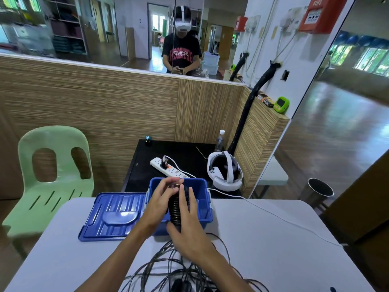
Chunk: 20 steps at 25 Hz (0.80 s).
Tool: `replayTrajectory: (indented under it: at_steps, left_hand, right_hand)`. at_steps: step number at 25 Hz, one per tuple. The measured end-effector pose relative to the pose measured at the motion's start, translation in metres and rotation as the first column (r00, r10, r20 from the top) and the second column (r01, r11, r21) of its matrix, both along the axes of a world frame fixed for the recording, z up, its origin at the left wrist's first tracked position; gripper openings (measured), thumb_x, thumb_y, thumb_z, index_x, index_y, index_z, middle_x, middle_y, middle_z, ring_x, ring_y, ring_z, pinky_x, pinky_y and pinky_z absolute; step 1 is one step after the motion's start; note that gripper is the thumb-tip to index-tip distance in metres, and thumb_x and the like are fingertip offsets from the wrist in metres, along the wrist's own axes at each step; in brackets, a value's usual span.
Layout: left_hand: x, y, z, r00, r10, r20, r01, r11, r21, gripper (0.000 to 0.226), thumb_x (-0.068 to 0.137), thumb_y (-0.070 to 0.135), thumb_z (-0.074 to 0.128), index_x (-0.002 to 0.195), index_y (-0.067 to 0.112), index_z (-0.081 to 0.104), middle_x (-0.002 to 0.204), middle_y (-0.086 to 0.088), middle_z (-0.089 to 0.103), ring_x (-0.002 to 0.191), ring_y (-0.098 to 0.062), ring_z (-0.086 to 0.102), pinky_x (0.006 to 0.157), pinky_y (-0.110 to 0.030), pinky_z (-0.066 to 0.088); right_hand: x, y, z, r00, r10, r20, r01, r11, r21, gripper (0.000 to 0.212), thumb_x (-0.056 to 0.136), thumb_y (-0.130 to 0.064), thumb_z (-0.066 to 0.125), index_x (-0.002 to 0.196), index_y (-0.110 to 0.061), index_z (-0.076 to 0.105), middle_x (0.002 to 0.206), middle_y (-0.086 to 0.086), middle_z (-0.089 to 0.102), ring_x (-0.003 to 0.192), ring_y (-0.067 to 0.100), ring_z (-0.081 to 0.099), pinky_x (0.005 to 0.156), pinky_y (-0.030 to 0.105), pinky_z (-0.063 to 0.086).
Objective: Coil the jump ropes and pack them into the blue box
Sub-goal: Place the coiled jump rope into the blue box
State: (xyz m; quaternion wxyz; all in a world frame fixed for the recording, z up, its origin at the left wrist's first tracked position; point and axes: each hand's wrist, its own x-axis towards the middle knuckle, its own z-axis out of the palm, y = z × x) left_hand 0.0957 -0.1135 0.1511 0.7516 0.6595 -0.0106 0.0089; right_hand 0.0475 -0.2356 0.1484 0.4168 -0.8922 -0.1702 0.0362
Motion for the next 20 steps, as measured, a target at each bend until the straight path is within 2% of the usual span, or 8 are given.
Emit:
replayTrajectory:
  at_steps: [2, 3, 5, 7, 10, 13, 17, 20]
  left_hand:
    - [0.006, 0.002, -0.014, 0.998, 0.065, -0.004, -0.065, 0.994, 0.087, 0.026, 0.102, 0.021, 0.043, 0.120, 0.029, 0.059, 0.119, 0.012, 0.063, 0.115, -0.006, 0.057, 0.092, -0.024, 0.048]
    - [0.010, 0.007, -0.025, 0.995, 0.096, -0.007, -0.094, 0.986, 0.135, 0.026, 0.102, 0.027, 0.041, 0.123, 0.034, 0.056, 0.124, 0.014, 0.059, 0.118, -0.005, 0.054, 0.097, -0.027, 0.046]
    - [0.017, 0.018, -0.047, 0.987, 0.159, 0.020, -0.157, 0.929, 0.335, 0.035, 0.103, 0.036, 0.037, 0.135, 0.033, 0.048, 0.145, 0.009, 0.045, 0.135, -0.006, 0.039, 0.112, -0.034, 0.035]
    - [0.024, 0.032, -0.073, 0.975, 0.190, 0.115, -0.220, 0.756, 0.617, 0.047, 0.103, 0.040, 0.032, 0.148, 0.024, 0.034, 0.159, 0.005, 0.021, 0.146, -0.007, 0.013, 0.118, -0.033, 0.017]
    - [0.037, 0.055, -0.109, 0.965, 0.162, 0.205, -0.257, 0.441, 0.860, 0.062, 0.099, 0.050, 0.014, 0.153, 0.020, 0.018, 0.160, 0.004, 0.002, 0.147, -0.006, -0.006, 0.118, -0.029, 0.006]
    - [0.056, 0.074, -0.133, 0.973, 0.149, 0.175, -0.213, 0.294, 0.932, 0.065, 0.097, 0.052, 0.005, 0.152, 0.019, 0.010, 0.160, 0.003, -0.005, 0.148, -0.011, -0.009, 0.120, -0.035, 0.007]
    - [0.085, 0.086, -0.148, 0.986, 0.124, 0.111, -0.136, 0.218, 0.967, 0.070, 0.094, 0.052, -0.001, 0.153, 0.016, 0.010, 0.159, 0.002, -0.009, 0.147, -0.014, -0.009, 0.119, -0.037, 0.006]
    - [0.101, 0.093, -0.157, 0.991, 0.112, 0.067, -0.093, 0.238, 0.967, 0.071, 0.092, 0.052, -0.003, 0.154, 0.018, 0.010, 0.159, 0.002, -0.010, 0.146, -0.013, -0.011, 0.119, -0.037, 0.006]
  right_hand:
    - [0.009, 0.013, -0.017, 0.998, -0.054, 0.015, 0.055, 0.995, -0.079, 0.087, 0.100, -0.025, 0.049, 0.151, -0.041, -0.019, 0.155, -0.011, -0.036, 0.147, 0.022, 0.012, 0.112, 0.032, 0.033]
    - [0.015, 0.019, -0.023, 0.995, -0.096, 0.028, 0.099, 0.984, -0.146, 0.085, 0.100, -0.024, 0.048, 0.153, -0.035, -0.017, 0.156, -0.004, -0.035, 0.147, 0.028, 0.010, 0.113, 0.034, 0.030]
    - [0.030, 0.029, -0.035, 0.988, -0.132, 0.079, 0.149, 0.954, -0.261, 0.084, 0.099, -0.022, 0.048, 0.154, -0.027, -0.015, 0.158, 0.008, -0.029, 0.147, 0.037, 0.007, 0.116, 0.044, 0.023]
    - [0.047, 0.038, -0.046, 0.988, -0.145, 0.051, 0.153, 0.952, -0.263, 0.078, 0.098, -0.021, 0.047, 0.156, -0.024, -0.006, 0.160, 0.012, -0.021, 0.148, 0.041, 0.003, 0.117, 0.052, 0.017]
    - [0.076, 0.052, -0.058, 0.978, -0.207, 0.028, 0.202, 0.905, -0.374, 0.075, 0.101, -0.026, 0.042, 0.156, -0.020, -0.008, 0.158, 0.019, -0.024, 0.141, 0.042, 0.022, 0.110, 0.049, 0.032]
    - [0.104, 0.068, -0.074, 0.967, -0.247, -0.057, 0.199, 0.881, -0.430, 0.079, 0.101, -0.022, 0.044, 0.155, -0.021, -0.013, 0.157, 0.019, -0.028, 0.131, 0.039, 0.033, 0.103, 0.044, 0.042]
    - [0.137, 0.088, -0.102, 0.968, -0.198, -0.157, 0.087, 0.846, -0.526, 0.086, 0.096, -0.014, 0.050, 0.156, -0.019, -0.011, 0.158, 0.017, -0.027, 0.132, 0.043, 0.029, 0.105, 0.048, 0.040]
    - [0.159, 0.098, -0.118, 0.962, -0.176, -0.211, 0.032, 0.835, -0.550, 0.082, 0.097, -0.011, 0.048, 0.156, -0.017, -0.009, 0.159, 0.016, -0.026, 0.135, 0.047, 0.024, 0.107, 0.051, 0.035]
